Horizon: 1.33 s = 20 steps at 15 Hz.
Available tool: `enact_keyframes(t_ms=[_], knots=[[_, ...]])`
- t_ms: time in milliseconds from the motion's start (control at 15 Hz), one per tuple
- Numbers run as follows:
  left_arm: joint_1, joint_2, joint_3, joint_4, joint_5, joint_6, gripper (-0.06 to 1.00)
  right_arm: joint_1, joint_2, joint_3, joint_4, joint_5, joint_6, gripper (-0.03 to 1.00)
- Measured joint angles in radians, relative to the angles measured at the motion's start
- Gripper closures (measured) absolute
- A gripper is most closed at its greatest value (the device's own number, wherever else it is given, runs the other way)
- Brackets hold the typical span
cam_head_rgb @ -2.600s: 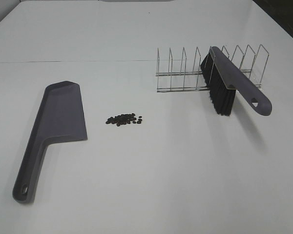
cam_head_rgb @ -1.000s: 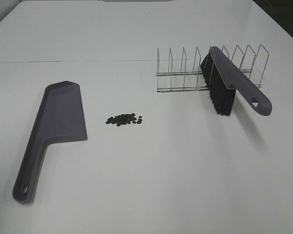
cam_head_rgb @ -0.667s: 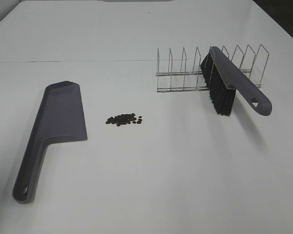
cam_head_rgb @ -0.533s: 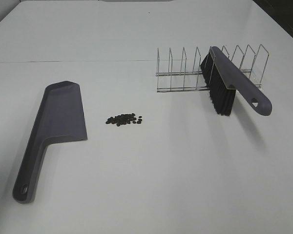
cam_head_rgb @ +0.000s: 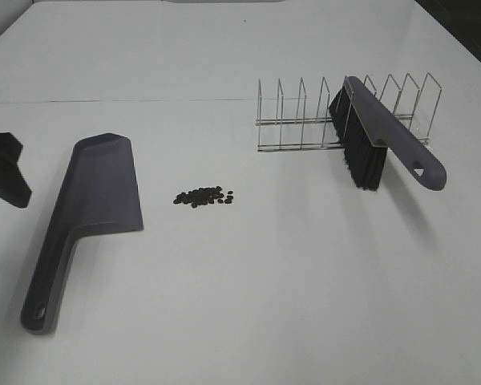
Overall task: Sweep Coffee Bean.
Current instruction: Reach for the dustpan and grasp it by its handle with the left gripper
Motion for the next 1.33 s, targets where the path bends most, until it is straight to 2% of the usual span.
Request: enact_keyframes(t_ms=[333, 667, 800, 1333], knots=[[-0.150, 0.228, -0.114, 0.010, -0.024, -0.128, 0.24, 0.000, 0.000, 0.000, 0.000, 0.000, 0.000, 0.21], [-0.159, 0.363, -0.129, 0.130, -0.023, -0.275, 0.24, 0.000, 0.000, 0.000, 0.000, 0.000, 0.000, 0.21], [-0.159, 0.402, -0.129, 0.137, -0.033, -0.311, 0.24, 0.000, 0.000, 0.000, 0.000, 0.000, 0.000, 0.21], [-0.159, 0.443, -0.129, 0.129, -0.153, -0.326, 0.24, 0.000, 0.000, 0.000, 0.000, 0.000, 0.000, 0.21]])
